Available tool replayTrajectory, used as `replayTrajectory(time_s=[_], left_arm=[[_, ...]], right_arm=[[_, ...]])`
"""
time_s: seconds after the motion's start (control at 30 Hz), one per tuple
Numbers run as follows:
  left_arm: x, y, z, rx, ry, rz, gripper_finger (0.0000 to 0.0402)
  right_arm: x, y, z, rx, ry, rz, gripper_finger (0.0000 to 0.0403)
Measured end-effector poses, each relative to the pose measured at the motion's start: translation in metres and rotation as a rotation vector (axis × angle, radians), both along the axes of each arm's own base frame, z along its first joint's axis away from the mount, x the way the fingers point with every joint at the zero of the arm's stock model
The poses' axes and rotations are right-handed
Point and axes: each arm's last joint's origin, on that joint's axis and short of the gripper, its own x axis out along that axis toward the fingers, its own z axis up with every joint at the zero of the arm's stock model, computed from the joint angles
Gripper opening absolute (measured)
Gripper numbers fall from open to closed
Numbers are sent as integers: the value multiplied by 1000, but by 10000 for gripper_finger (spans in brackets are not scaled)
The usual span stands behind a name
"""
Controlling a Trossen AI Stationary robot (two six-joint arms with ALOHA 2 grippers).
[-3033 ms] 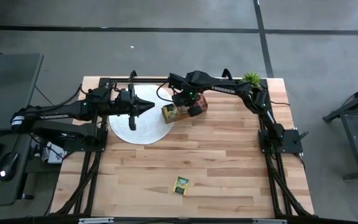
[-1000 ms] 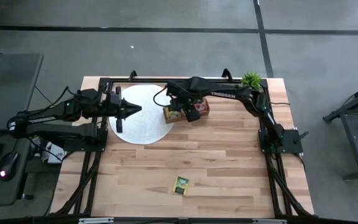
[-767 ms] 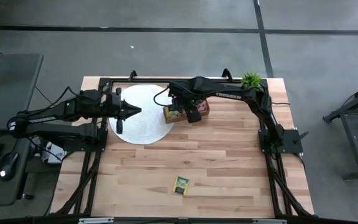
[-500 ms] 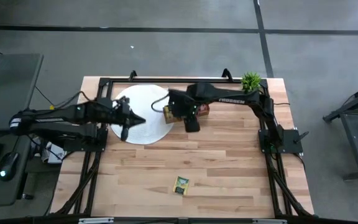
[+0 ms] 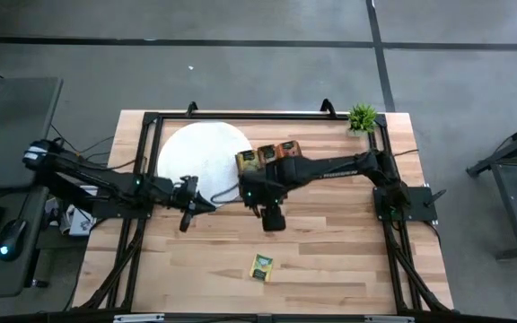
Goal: Pick & Place Tea
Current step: Put the yellow tea bag into the left compartment of the wooden organizer
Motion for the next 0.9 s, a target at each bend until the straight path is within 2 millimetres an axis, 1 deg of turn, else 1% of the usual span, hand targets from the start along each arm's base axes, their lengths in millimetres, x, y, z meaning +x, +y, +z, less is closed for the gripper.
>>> replayTrajectory(time_s=[0.13, 0.27, 0.33, 0.47, 0.5, 0.6, 0.7, 0.8, 0.9], left_arm=[[3, -14, -4, -7, -5, 2, 21], [6, -28, -5, 5, -47, 10, 21], [8, -36, -7, 10, -67, 16, 21], [10, -49, -12, -21, -86, 46, 21], [11, -53, -14, -34, -84, 55, 21], [12, -63, -21, -61, -68, 85, 21], [17, -75, -23, -102, -46, 123, 21], [27, -88, -21, -125, -37, 135, 21], [41, -100, -18, -136, -30, 132, 21]], right_arm=[[-1, 21, -1, 10, 0, 15, 140], [-1, 33, -4, 16, -7, 31, 108], [-3, 37, -13, 38, 7, 34, 84], [-8, 49, -44, 114, 55, 83, 17], [-10, 55, -51, 126, 54, 103, 9], [-17, 68, -70, 152, 10, 122, 11], [-25, 78, -85, 194, -33, 124, 3], [-32, 86, -94, 225, -123, 127, 2], [-39, 93, -106, 257, -167, 140, 2]])
